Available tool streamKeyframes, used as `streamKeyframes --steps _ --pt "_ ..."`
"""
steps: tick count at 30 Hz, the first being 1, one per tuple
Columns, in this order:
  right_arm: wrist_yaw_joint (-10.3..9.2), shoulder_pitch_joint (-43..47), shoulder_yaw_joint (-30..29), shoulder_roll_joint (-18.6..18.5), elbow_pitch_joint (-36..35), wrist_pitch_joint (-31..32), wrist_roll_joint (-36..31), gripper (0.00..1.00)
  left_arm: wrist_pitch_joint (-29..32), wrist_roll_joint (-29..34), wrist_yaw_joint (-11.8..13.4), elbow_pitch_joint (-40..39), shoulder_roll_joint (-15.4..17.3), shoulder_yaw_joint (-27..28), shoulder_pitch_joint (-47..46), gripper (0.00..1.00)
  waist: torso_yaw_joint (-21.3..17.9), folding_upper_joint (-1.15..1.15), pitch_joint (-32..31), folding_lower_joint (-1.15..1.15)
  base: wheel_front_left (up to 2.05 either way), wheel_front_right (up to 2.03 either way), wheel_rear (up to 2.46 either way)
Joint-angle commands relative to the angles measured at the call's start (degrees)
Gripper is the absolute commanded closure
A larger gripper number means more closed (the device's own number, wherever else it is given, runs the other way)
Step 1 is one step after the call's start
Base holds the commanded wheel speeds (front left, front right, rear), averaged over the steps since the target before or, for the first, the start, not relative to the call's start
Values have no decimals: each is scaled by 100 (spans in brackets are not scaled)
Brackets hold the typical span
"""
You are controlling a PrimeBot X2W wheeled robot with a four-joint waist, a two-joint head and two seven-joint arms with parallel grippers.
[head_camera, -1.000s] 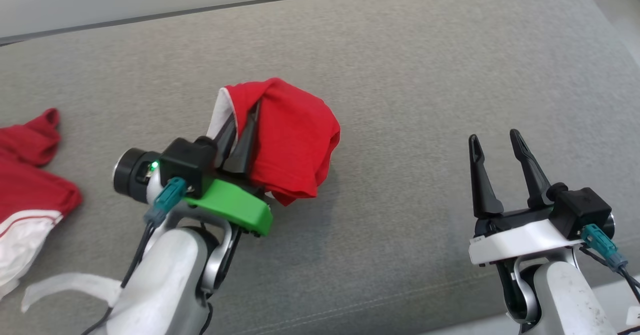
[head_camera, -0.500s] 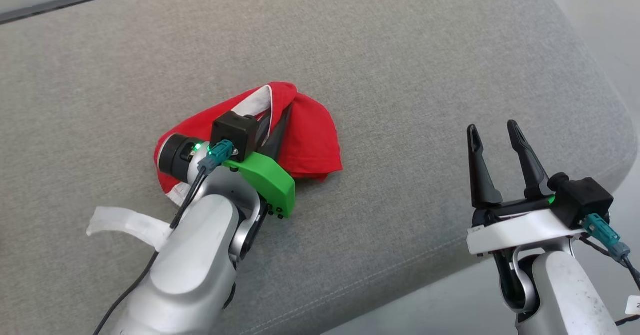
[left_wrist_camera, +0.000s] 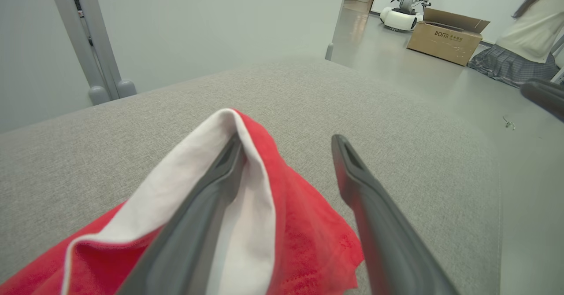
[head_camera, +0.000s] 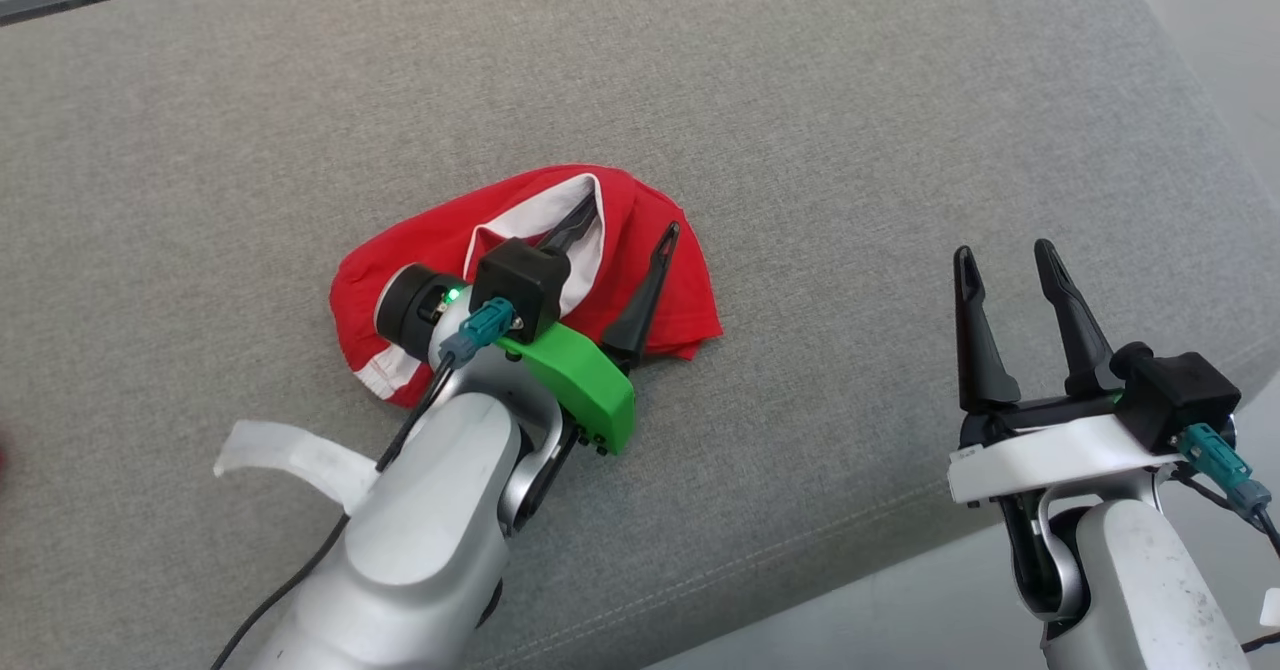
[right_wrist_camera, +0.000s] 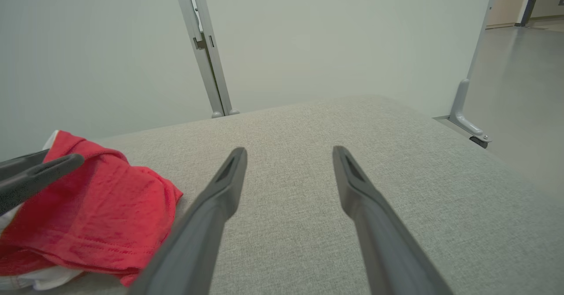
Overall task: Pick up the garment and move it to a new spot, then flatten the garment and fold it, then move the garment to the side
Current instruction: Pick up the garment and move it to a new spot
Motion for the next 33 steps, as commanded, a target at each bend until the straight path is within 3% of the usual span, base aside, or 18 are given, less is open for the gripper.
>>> streamKeyframes --steps 1,6,16,26,33 --pt "0 -21 -27 -9 32 -28 -60 0 -39 -60 28 -95 32 4 166 0 224 0 -208 0 0 0 0" --pt "0 57 -94 -9 92 -29 -129 0 -51 -128 271 -675 266 146 543 0 497 0 -390 0 0 0 0" --pt "0 92 -148 -11 196 -28 -180 0 -42 -510 907 -1841 971 954 1324 0 922 0 -580 0 0 0 0" --pt "0 225 -71 -11 321 -26 -237 0 -196 -839 1345 -2209 1530 1733 2103 0 1143 0 -883 0 0 0 0" --pt "0 455 -34 -11 373 36 -289 0 -349 -959 1478 -2317 1743 2046 2760 0 1233 0 -1207 0 0 0 0"
